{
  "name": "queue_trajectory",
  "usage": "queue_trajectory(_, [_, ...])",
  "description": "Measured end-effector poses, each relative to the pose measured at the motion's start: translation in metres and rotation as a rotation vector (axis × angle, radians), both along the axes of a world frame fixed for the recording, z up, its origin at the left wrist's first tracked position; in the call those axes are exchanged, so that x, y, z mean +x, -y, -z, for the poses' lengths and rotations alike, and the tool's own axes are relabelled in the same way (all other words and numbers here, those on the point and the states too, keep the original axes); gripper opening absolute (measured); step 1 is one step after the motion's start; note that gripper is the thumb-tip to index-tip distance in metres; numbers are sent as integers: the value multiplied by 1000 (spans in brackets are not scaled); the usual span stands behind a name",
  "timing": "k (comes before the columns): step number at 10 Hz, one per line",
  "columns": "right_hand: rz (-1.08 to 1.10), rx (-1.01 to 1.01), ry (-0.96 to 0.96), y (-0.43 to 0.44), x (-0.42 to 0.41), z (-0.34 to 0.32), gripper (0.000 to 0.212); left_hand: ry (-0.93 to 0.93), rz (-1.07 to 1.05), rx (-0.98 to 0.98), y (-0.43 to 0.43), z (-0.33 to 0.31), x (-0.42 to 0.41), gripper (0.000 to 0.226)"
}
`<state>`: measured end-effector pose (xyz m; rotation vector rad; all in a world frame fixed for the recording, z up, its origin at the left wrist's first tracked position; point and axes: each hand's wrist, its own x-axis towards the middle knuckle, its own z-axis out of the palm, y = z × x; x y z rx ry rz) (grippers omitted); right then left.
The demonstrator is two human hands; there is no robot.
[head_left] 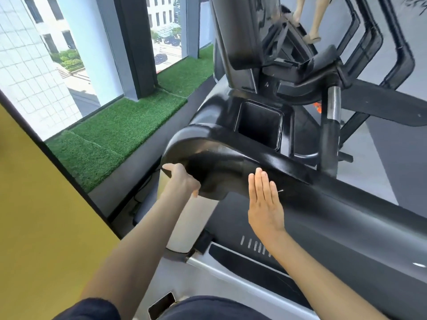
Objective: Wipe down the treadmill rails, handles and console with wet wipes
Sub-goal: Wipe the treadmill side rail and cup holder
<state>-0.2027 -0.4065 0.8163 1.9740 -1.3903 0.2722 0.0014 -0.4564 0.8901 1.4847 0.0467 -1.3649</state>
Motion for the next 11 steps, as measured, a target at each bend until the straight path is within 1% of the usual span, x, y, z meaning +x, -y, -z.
queue_trajectory(1, [6, 30, 13, 0, -1, -2, 77, -219, 65, -63, -2, 9, -31, 71])
queue_trajectory(2, [-3, 48, 13, -2, -4, -5, 79, -524, 33, -68, -16, 10, -46, 84])
queue_trajectory(3, [-3, 77, 30, -5, -1, -8, 79, -573, -54, -113, -17, 19, -19, 81])
queue_trajectory(4, [16, 93, 36, -8, 2, -12, 80, -535, -263, -104, -6, 24, 14, 75])
queue_trajectory(5, [29, 130, 28, -9, 4, -14, 90, -464, -183, -82, -2, 29, 15, 78])
queue_trajectory(6, [54, 180, 38, -10, 4, -18, 107, -429, 22, -104, -12, 26, -24, 73])
queue_trajectory(7, [35, 184, 19, -11, 1, -19, 96, -404, 83, -87, -21, 19, -56, 64])
queue_trajectory(8, [8, 200, 15, -12, -3, -18, 82, -505, 50, -108, -11, 23, -60, 71])
queue_trajectory(9, [-11, 202, 31, -13, -2, -17, 83, -493, 56, -96, -10, 23, -46, 97])
queue_trajectory(10, [-16, 191, 60, -12, 0, -17, 92, -556, 16, -56, -7, 35, -34, 117])
queue_trajectory(11, [-3, 206, 47, -12, -1, -18, 93, -473, 2, -48, -14, 24, -47, 94])
